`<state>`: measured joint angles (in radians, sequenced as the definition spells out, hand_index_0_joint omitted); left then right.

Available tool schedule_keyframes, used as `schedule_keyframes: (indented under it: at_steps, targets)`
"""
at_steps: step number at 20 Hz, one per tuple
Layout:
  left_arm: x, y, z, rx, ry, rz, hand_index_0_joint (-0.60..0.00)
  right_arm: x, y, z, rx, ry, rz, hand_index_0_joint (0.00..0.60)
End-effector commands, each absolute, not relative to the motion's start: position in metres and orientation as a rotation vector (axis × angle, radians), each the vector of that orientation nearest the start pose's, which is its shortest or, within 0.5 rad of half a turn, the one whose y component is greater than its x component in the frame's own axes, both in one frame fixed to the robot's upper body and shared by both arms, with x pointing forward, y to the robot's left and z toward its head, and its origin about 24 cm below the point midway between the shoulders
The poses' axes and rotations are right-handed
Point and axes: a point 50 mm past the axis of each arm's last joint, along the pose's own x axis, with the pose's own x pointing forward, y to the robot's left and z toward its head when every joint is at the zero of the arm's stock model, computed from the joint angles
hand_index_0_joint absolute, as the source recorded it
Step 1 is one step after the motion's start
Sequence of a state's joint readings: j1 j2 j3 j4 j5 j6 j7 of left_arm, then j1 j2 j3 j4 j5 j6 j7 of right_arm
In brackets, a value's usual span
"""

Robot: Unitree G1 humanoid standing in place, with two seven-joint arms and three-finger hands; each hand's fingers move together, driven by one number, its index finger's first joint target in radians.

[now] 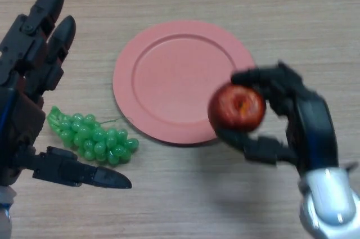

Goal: Pick up the red apple and place it on the plate

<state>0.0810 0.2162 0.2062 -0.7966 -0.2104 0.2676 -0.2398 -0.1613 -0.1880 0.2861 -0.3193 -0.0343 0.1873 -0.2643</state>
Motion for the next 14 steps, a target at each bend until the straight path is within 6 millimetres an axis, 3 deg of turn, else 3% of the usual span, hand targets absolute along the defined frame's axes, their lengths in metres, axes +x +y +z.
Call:
schedule_keyframes:
  at_steps: [1,6,14]
  targets:
    - [0.184,0.189,0.209,0.186,-0.643,-0.151,0.000,0.274,-0.103,0.173,-0.204,-0.501,0.068,0.600]
    - [0.186,0.196,0.208,0.168,-0.639,-0.114,0.000,0.313,-0.082,0.190,-0.210,-0.514,0.122,0.600]
    - [0.185,0.202,0.206,0.165,-0.634,-0.086,0.000,0.359,-0.058,0.162,-0.303,-0.403,0.103,0.600]
